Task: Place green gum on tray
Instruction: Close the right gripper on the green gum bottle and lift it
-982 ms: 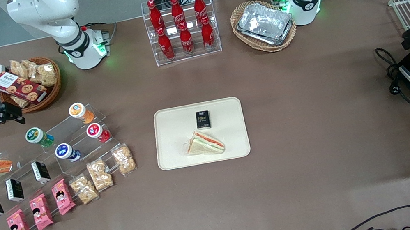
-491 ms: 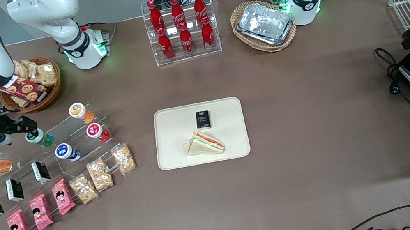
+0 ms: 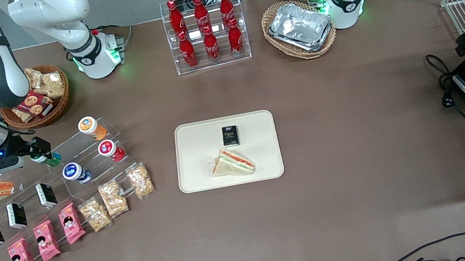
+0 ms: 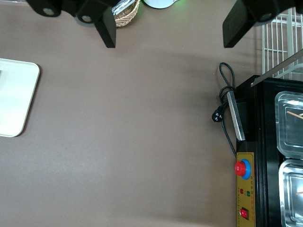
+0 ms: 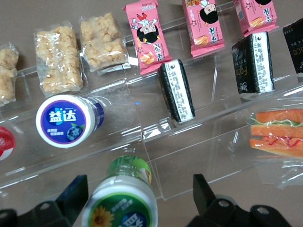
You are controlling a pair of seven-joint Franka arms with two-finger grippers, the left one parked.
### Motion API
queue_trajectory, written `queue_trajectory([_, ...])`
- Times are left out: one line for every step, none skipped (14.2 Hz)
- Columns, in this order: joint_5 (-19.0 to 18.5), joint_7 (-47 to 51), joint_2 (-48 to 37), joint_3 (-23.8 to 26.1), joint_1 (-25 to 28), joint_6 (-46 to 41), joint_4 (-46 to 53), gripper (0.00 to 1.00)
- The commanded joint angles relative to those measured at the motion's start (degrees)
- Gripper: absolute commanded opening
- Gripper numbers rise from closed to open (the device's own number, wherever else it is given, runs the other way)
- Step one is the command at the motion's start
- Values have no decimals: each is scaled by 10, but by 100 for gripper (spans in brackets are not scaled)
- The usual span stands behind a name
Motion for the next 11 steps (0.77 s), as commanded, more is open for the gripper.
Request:
queue_trajectory([-2, 3, 2, 1, -2, 14, -3, 60])
queue_trajectory([0, 6, 3, 1, -2, 13, -3, 51])
queue_trajectory([3, 8, 4, 1, -2, 10, -3, 50])
queue_trajectory([6, 8, 5, 1, 0, 9, -3, 40])
queue_trajectory([10, 8, 4, 1, 1, 6, -3, 37])
queue_trajectory([12, 8, 4, 2, 3, 2, -2, 27])
queue_trajectory([12, 8, 3, 3, 4, -2, 0, 26])
queue_trajectory([12, 8, 2, 3, 4, -2, 0, 25])
queue_trajectory([12, 8, 2, 3, 5, -2, 1, 20])
queue_trajectory([12, 7, 1, 3, 6, -3, 4, 19])
queue_trajectory([12, 7, 0, 5, 7, -5, 8, 18])
